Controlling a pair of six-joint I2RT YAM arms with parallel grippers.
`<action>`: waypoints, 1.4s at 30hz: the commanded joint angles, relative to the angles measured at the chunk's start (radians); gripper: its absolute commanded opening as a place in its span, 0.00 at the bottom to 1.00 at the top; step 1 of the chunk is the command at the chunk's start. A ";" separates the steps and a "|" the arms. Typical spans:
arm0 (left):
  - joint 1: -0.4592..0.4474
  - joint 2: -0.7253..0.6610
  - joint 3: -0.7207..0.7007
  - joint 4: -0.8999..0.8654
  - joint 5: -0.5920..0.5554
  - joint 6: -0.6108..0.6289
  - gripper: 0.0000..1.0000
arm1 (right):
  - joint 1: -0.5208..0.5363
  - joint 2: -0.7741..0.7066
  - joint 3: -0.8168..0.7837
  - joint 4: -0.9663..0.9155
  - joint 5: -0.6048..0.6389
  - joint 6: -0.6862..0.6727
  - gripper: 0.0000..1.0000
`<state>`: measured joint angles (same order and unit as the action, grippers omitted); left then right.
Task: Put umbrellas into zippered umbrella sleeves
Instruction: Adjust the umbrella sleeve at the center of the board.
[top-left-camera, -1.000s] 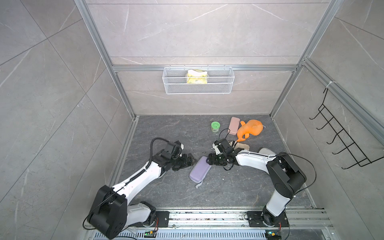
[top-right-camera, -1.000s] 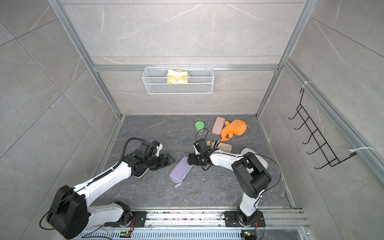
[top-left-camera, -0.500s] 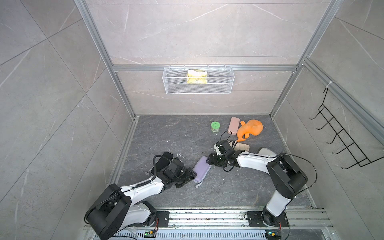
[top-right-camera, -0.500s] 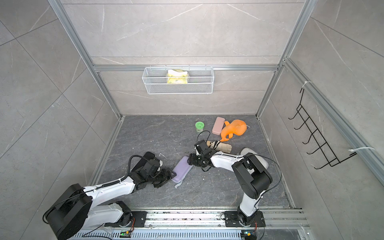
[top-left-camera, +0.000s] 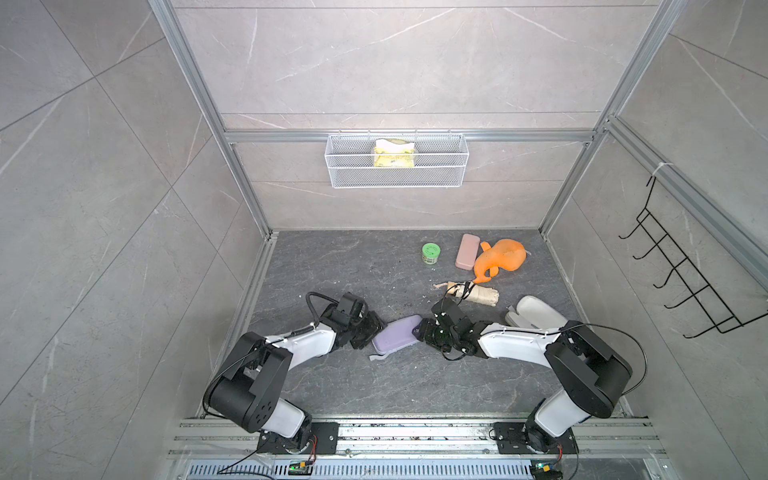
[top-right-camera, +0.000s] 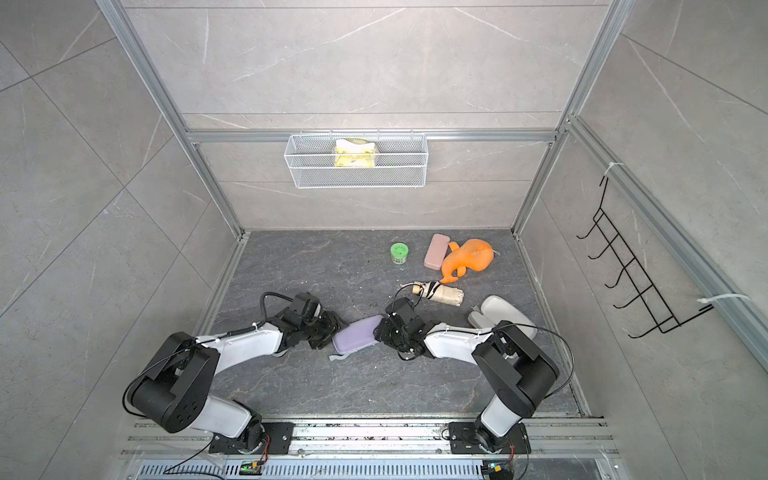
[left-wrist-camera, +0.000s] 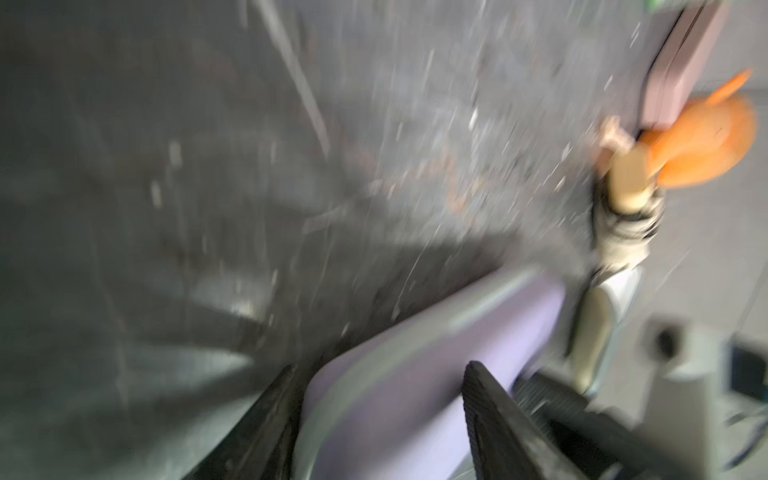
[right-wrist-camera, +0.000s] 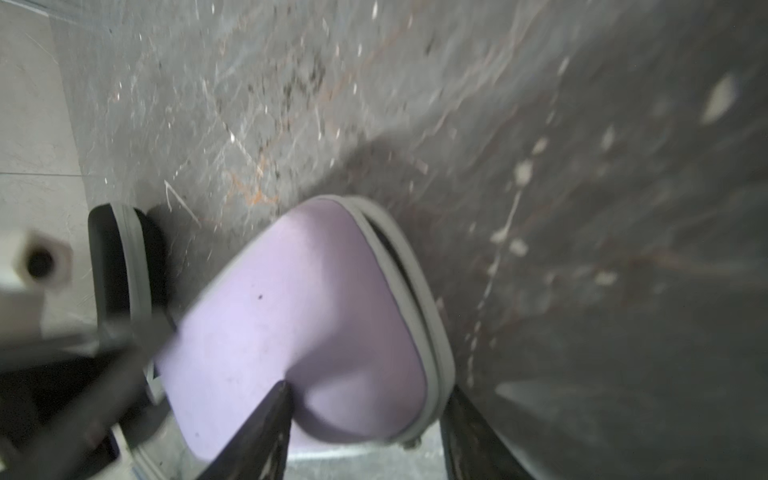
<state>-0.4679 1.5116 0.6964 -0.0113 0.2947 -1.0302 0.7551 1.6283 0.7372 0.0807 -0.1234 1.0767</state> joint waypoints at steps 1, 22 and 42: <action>0.046 -0.028 0.083 -0.117 0.054 0.146 0.76 | 0.030 0.018 -0.048 -0.065 0.000 0.107 0.58; -0.087 -0.053 -0.135 0.061 -0.047 0.034 0.67 | 0.052 0.043 -0.003 -0.047 0.007 0.072 0.60; -0.072 0.032 -0.058 0.001 -0.064 0.100 0.52 | 0.152 -0.180 -0.089 -0.122 0.364 -0.772 0.60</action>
<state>-0.5442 1.5124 0.6247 0.0536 0.2623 -0.9565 0.8776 1.4292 0.6678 -0.1184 0.1219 0.4633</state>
